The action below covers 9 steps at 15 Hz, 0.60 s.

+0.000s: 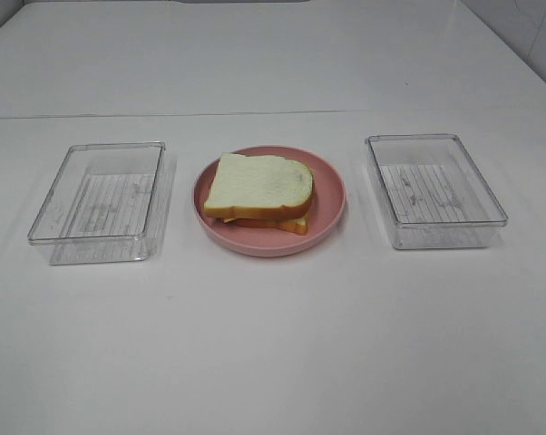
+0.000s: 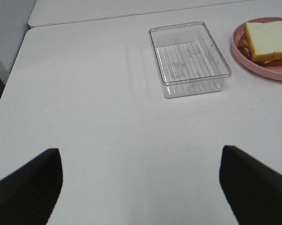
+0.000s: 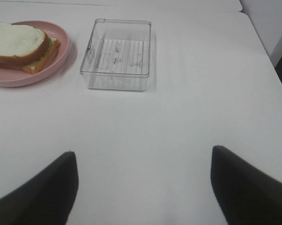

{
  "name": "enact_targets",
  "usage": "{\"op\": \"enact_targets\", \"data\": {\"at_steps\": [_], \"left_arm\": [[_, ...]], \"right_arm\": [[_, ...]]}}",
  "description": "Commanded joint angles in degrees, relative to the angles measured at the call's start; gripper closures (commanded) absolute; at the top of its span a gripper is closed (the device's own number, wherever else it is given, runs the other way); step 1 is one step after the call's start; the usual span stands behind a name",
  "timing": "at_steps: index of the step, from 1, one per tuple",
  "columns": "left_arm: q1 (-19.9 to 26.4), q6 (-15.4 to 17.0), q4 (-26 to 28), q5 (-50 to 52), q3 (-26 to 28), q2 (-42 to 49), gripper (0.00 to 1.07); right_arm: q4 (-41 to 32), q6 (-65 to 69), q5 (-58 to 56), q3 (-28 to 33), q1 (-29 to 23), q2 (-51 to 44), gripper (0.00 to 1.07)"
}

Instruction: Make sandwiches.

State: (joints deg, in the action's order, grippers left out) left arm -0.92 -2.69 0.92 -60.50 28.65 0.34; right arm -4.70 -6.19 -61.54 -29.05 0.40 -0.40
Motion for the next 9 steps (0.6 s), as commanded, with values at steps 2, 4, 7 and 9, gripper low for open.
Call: {"op": "enact_targets", "data": {"at_steps": [2,4,7,9], "left_arm": [[-0.3,-0.2,0.2,0.6,-0.1,1.4,0.21],[-0.3,-0.2,0.2,0.6,-0.1,1.4,0.21],[-0.3,-0.2,0.2,0.6,-0.1,1.4,0.21],[-0.3,-0.2,0.2,0.6,-0.1,1.4,0.21]], "right_arm": [[-0.1,-0.3,0.6,0.1,0.2,-0.5,0.34],[-0.1,-0.3,0.6,0.1,0.2,-0.5,0.34],[-0.1,-0.3,0.6,0.1,0.2,-0.5,0.34],[-0.1,-0.3,0.6,0.1,0.2,-0.5,0.34]]}}
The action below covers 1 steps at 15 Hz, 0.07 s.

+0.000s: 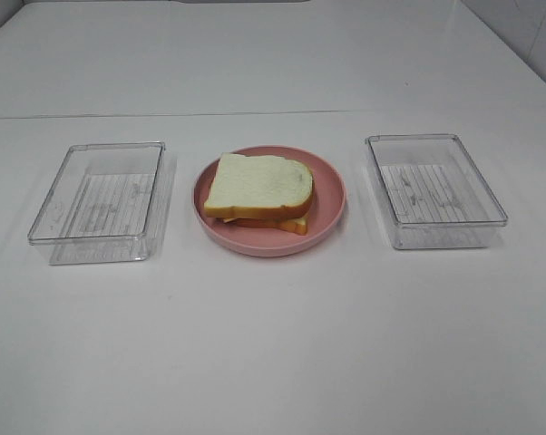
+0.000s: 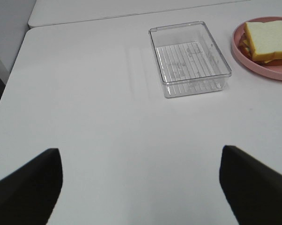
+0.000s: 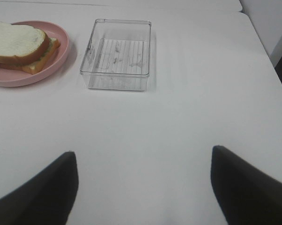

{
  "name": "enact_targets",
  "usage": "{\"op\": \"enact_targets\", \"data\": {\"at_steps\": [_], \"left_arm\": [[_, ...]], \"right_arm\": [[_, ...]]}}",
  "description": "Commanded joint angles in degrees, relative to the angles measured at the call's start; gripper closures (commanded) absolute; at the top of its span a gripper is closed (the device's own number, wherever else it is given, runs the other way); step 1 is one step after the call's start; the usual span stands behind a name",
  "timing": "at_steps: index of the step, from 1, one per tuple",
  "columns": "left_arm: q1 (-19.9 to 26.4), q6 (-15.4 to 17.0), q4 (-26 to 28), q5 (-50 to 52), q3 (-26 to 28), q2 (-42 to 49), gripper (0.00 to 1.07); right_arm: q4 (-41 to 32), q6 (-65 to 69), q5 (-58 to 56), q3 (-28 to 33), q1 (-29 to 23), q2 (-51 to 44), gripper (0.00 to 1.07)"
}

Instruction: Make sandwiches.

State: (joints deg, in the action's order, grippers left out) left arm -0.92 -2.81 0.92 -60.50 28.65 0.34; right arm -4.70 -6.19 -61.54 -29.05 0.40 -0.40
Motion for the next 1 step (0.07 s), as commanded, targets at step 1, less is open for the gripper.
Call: {"op": "enact_targets", "data": {"at_steps": [1], "left_arm": [[-0.3,-0.1,0.2,0.6,-0.1,1.4,0.21]], "right_arm": [[-0.1,-0.3,0.6,0.1,0.2,-0.5,0.34]]}}
